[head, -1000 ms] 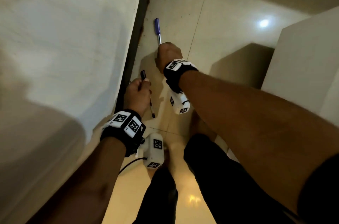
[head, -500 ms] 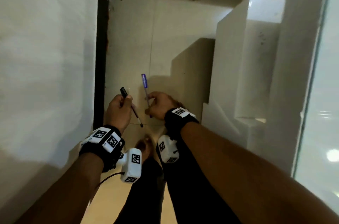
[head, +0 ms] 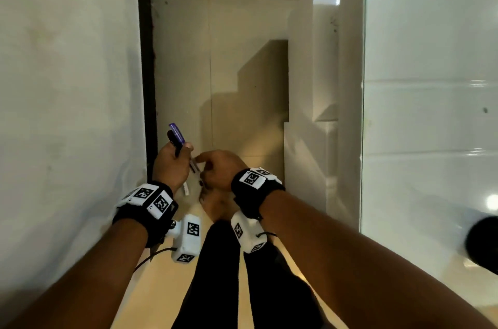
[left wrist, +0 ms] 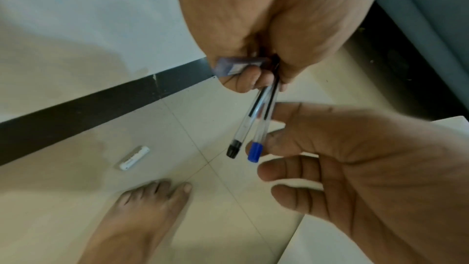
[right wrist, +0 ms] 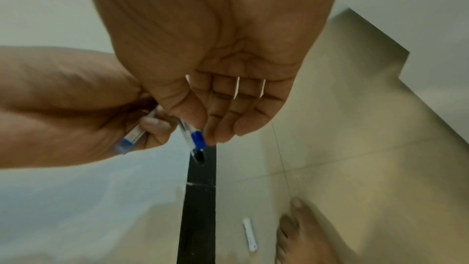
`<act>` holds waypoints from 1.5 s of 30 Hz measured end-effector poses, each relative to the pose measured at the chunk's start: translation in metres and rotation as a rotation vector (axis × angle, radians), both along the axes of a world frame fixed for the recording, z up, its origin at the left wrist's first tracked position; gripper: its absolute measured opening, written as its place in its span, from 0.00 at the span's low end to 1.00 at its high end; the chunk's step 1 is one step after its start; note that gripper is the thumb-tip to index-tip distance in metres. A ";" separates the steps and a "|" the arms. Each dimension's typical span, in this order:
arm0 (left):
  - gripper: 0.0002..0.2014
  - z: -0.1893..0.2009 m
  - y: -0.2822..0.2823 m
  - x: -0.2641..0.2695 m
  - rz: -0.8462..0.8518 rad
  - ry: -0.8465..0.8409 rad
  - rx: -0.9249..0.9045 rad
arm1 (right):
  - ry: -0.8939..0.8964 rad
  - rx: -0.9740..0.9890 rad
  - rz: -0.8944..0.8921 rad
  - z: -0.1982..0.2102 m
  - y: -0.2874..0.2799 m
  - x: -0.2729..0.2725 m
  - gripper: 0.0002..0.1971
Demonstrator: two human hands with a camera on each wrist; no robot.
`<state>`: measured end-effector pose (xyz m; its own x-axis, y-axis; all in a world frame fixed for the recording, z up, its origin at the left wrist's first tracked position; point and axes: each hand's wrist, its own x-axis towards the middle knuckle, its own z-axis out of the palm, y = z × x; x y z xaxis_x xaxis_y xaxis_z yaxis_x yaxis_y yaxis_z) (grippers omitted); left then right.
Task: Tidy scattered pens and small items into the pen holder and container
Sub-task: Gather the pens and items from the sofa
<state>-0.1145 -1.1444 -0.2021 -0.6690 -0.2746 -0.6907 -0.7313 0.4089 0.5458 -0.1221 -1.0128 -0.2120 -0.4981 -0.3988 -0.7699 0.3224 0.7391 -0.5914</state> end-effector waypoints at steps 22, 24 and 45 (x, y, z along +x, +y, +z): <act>0.11 -0.137 -0.041 0.189 0.131 -0.076 -0.079 | 0.287 0.116 0.228 -0.200 -0.100 0.138 0.24; 0.07 -0.141 -0.042 0.190 0.120 -0.089 -0.083 | 0.336 0.173 0.208 -0.204 -0.102 0.135 0.17; 0.12 0.145 0.097 0.072 -0.295 0.142 -0.004 | 0.071 0.055 -0.835 0.119 0.088 0.153 0.22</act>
<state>-0.0426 -1.0470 -0.0574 -0.8095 -0.0573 -0.5843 -0.4981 0.5939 0.6318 0.0304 -0.9250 -0.0928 -0.6611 0.1599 -0.7331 0.7397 0.3029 -0.6010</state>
